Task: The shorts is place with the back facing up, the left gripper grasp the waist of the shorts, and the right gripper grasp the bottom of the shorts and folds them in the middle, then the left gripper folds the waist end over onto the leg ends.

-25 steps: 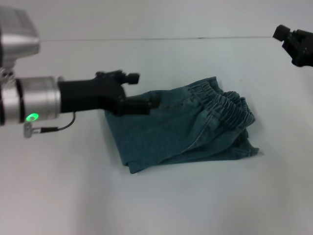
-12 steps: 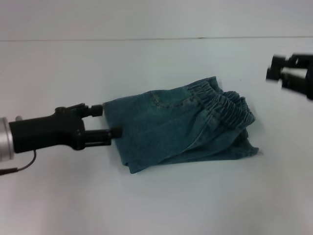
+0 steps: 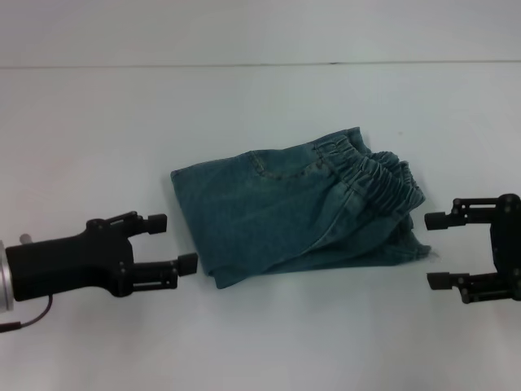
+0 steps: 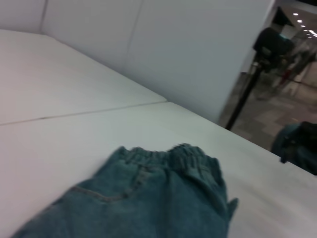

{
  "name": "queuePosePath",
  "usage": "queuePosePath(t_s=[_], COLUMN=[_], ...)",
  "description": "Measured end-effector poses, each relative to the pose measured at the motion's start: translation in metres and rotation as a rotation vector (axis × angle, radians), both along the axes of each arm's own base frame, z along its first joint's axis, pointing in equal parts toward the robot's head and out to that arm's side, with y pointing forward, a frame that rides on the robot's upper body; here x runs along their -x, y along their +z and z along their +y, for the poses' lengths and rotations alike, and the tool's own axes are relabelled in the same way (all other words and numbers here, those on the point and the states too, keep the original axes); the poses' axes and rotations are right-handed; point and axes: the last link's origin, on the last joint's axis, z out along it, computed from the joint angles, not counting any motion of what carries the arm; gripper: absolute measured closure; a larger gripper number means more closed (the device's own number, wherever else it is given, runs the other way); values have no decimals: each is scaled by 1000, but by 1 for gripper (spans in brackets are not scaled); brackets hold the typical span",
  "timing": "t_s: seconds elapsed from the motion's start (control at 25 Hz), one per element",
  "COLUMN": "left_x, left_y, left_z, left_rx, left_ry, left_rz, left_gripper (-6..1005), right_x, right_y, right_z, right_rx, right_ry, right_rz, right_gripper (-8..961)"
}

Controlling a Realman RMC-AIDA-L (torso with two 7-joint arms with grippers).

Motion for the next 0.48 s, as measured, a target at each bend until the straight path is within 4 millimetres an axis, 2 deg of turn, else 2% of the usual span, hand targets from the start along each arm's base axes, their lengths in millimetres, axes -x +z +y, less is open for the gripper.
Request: queuePosePath(t_s=[0.16,0.48], left_x=[1,4], left_y=[-4,-8], left_z=[-4,-7], left_rx=[33,69], left_ry=[-9,2], left_rz=[8,31], left_gripper=[65,65], right_x=[-3,-8], right_y=[-7,-16], right_z=[-3,1], right_rx=[6,-18], right_ry=[-1,-31], right_rz=[-17,-56], right_gripper=[182,188])
